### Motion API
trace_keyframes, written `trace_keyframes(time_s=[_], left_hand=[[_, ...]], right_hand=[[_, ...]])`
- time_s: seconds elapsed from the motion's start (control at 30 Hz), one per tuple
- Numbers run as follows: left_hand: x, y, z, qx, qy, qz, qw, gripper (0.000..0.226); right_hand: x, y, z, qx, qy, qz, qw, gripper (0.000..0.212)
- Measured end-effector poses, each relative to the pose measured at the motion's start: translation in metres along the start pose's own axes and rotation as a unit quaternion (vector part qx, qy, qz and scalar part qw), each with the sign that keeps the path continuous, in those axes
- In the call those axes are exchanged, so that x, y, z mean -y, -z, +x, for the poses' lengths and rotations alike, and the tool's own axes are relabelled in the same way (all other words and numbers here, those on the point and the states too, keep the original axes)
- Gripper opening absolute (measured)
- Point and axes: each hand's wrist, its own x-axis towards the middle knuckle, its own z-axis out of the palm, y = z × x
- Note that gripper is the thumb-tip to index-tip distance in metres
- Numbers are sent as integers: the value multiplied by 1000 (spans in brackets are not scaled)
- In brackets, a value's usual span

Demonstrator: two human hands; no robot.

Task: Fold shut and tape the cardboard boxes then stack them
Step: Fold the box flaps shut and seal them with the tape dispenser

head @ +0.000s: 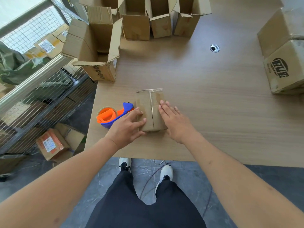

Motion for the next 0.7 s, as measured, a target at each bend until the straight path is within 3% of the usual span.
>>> trace_keyframes(time_s=[0.5,0.63,0.7], left_hand=[[-10,-11,-3,17,21,-77,997,60],[4,6,3,116,-26,-46,992,81],[11,15,4,139,-55,3,989,76]], right_hand=[[25,-10,-5,-50,-56,75,994,105],[36,-8,0,-21,-92,59,994,130],[51,-12,5,-20,-135,44,990,138]])
